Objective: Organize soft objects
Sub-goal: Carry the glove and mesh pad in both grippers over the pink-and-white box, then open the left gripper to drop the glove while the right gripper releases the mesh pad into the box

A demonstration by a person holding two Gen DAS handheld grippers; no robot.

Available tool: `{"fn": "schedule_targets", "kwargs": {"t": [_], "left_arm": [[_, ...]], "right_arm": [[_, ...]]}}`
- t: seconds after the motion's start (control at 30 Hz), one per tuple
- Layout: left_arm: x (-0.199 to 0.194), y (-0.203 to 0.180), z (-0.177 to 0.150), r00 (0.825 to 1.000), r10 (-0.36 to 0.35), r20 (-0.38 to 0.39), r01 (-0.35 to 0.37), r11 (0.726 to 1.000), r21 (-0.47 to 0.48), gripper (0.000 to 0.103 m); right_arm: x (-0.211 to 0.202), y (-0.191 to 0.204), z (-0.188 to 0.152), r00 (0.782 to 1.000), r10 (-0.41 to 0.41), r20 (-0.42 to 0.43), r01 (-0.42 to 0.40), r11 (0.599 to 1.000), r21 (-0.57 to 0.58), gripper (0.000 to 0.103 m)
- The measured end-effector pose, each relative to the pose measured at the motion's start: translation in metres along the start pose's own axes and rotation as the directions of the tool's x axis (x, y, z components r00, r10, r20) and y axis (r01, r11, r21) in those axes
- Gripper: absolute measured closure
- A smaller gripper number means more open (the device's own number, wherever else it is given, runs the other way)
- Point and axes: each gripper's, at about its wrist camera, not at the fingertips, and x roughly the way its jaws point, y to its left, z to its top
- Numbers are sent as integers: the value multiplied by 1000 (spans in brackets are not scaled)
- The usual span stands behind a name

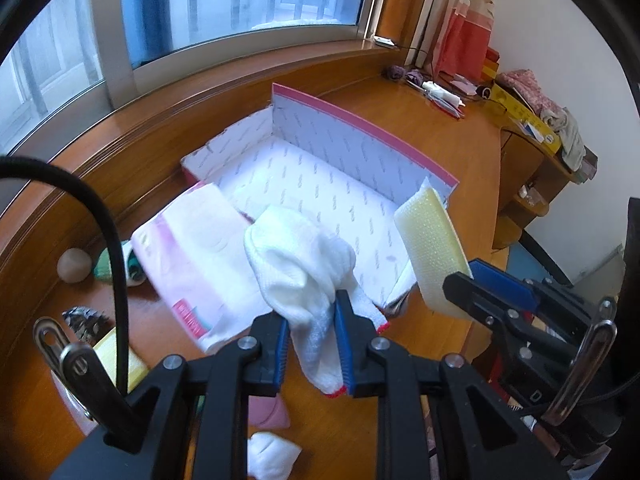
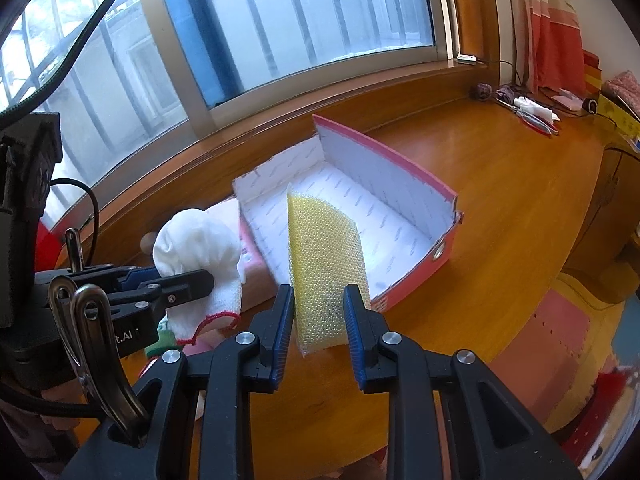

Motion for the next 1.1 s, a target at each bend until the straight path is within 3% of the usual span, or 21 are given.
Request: {"fn": "schedule_targets", "kwargs": {"t": [0.47,0.87,0.97,1.1], "left_arm": [[41,-23,32,1000,23,-11,-23,999,-47,81],[78,-23,39,997,52,-61,-57,995,-80,81],[81,-25,43,997,53,-64,-58,995,-81,78],[82,-27,45,996,57,-66,-63,995,-81,64]], "right_arm": [[22,-37,28,999,37,-15,-37,999,-27,77],[46,-55,47,997,77,-21,-78,995,-62,77],[49,-59,51,996,86,-17,-87,994,-66,77],[51,-61,54,995,102,-15,-103,993,-60,77]]}}
